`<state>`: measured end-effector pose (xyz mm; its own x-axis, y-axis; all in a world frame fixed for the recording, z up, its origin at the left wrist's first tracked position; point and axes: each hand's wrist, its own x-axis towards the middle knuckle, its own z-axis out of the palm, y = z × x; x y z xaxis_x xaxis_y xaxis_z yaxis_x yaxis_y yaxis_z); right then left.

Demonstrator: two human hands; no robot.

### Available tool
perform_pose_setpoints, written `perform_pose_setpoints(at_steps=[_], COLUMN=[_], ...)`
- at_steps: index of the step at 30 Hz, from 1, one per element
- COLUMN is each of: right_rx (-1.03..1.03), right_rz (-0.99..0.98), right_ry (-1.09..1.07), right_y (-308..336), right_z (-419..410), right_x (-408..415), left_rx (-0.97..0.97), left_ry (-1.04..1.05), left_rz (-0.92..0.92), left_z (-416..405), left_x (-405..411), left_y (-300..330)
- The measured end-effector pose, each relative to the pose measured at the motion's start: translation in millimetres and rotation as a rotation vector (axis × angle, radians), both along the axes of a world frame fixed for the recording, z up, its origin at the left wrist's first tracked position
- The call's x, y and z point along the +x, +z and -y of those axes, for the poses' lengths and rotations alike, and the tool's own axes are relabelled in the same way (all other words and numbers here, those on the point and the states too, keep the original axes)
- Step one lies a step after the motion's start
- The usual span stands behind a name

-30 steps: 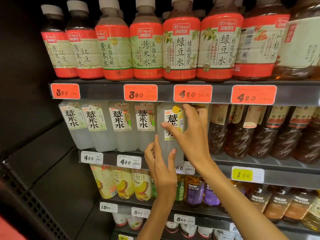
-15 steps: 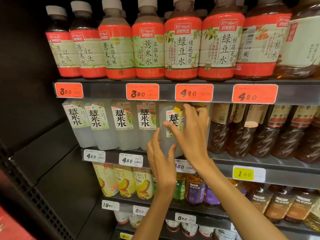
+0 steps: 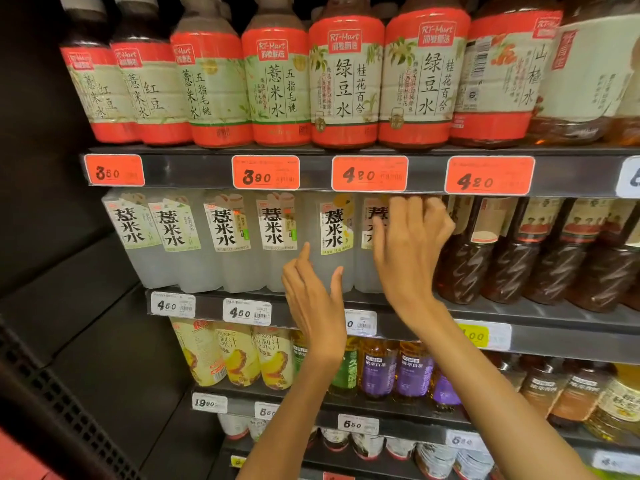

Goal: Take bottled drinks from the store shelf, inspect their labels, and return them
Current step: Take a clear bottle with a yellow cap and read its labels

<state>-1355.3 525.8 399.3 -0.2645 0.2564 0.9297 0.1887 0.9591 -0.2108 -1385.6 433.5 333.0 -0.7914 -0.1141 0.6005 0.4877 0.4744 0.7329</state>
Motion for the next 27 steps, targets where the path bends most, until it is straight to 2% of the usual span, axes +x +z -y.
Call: perform_pose_setpoints(at_steps=[2, 5, 7, 10, 17, 22, 27], right_rx=[0.005, -0.052, -0.070, -0.041, -0.135, -0.130, -0.316], right_rz=[0.073, 0.308, 0.357, 0.339, 0.166, 0.054, 0.132], right_ry=[-0.079, -0.069, -0.070, -0.073, 0.089, 0.164, 0.371], right_y=[7.6, 18.1, 17.4, 16.8, 18.2, 16.8, 14.6], right_z=[-8.7, -16.2, -19.0, -16.5, -21.4, -12.2, -12.5], right_x=[0.4, -2.9, -5.7, -5.0, 0.0, 10.7, 15.2], left_rx=[0.013, 0.022, -0.008, -0.080, -0.223, -0.143, -0.039], left_ry=[-0.008, 0.003, -0.016, -0.086, -0.172, -0.072, -0.054], left_rz=[0.001, -0.033, -0.078, -0.080, 0.140, 0.200, 0.180], left_z=[-2.6, -7.0, -10.7, -17.6, -39.9, -55.4, -58.3], left_x=[-0.4, 7.6, 16.8, 26.9, 40.3, 45.7, 46.9], left_y=[0.6, -0.4, -5.1, -14.7, -21.9, -10.5, -10.4])
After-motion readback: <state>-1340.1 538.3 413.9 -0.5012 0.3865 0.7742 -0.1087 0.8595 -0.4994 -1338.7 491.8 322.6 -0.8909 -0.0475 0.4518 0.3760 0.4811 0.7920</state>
